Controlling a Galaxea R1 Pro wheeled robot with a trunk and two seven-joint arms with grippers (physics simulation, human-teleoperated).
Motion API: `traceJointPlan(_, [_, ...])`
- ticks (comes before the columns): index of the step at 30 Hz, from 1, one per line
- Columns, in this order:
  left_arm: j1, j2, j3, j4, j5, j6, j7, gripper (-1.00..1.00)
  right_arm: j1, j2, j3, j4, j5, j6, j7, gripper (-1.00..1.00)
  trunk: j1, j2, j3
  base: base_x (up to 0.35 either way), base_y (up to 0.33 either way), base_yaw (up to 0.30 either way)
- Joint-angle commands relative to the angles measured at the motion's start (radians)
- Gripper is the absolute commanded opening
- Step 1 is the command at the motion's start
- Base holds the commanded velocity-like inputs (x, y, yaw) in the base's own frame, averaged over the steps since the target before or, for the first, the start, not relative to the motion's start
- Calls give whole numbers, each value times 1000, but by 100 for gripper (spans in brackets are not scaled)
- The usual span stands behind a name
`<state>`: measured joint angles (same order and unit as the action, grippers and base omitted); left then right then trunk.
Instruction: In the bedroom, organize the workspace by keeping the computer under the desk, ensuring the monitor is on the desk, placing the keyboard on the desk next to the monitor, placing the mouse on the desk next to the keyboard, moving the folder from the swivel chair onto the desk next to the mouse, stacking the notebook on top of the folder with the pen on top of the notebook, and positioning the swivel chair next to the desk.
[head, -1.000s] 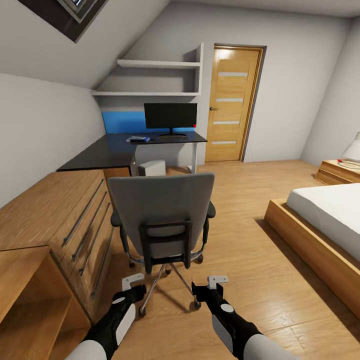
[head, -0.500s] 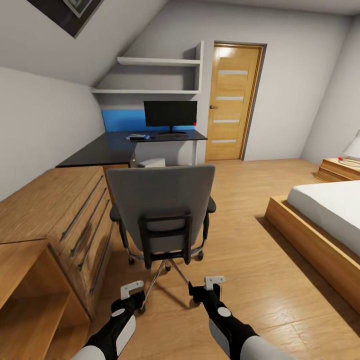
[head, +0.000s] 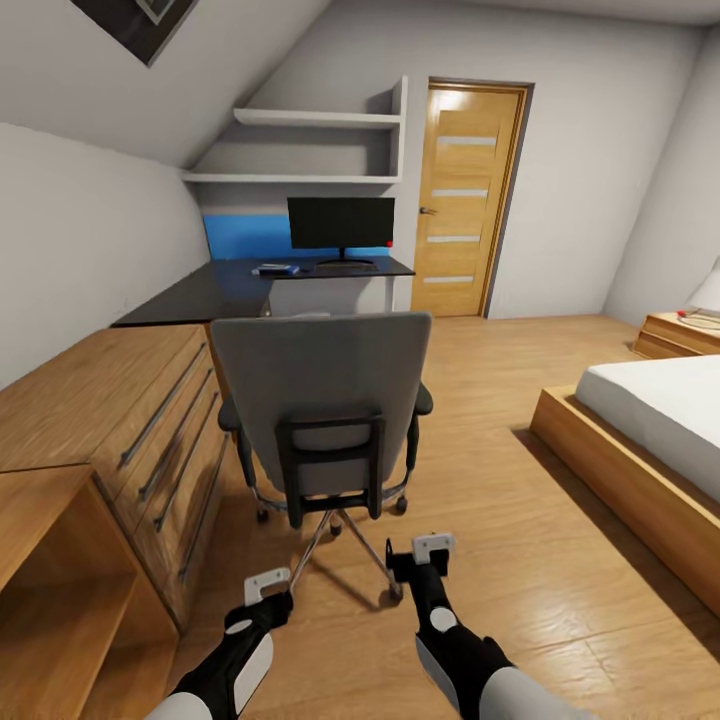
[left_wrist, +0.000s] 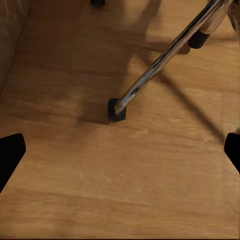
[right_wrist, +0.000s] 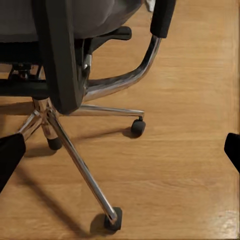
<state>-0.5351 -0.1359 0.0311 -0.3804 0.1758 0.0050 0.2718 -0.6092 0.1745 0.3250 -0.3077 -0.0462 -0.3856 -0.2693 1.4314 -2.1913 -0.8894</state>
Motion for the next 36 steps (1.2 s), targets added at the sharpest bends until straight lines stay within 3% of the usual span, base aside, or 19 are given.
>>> traceJointPlan(1, [0,-1,3,-2,5,3,1,100,-2,0,7,-11,-4,21,-12,100,4,-8,-4,0,0,0])
traceJointPlan(5, [0,-8,4,-3,5,9,2,100,-15,0,3,-38,-7,126,-23,100,19,-36,-17,0,0,0])
traceJointPlan(7, [0,-17,3,-3,5,11,2,100,-26,0,0,-15,-36,163,-26,100,27,-50,-23,0,0,0])
traceJointPlan(8, [-1,-22,3,-5,5,13,3,100,-29,0,2,7,-58,140,-24,100,31,-57,-26,0,0,0])
traceJointPlan(12, [-18,-31,3,-37,5,18,7,100,-30,0,4,15,-65,91,-22,100,46,-85,-39,0,0,0])
traceJointPlan(15, [-73,-33,3,-90,7,129,8,100,-30,0,6,18,-65,65,-20,100,57,-106,-48,0,0,0])
traceJointPlan(18, [-94,-29,9,-103,10,186,3,100,-30,0,8,18,-60,55,-19,100,69,-127,-57,0,0,0])
traceJointPlan(20, [-98,-29,10,-79,10,140,2,100,-30,0,7,18,-58,45,-19,100,77,-141,-64,0,0,0])
traceJointPlan(21, [-100,-29,9,-33,9,56,2,100,-30,0,7,19,-58,28,-19,100,80,-148,-67,0,0,0])
traceJointPlan(23, [-100,-25,9,-3,9,-30,2,100,-30,0,7,19,-57,14,-19,100,88,-162,-73,0,0,0])
traceJointPlan(26, [-101,-18,9,16,8,-94,2,100,-30,0,6,20,-57,6,-19,100,100,-183,-82,0,0,0])
traceJointPlan(36, [-101,-10,7,33,9,-136,3,100,-30,0,6,21,-57,-16,-19,100,138,-253,-114,0,0,0])
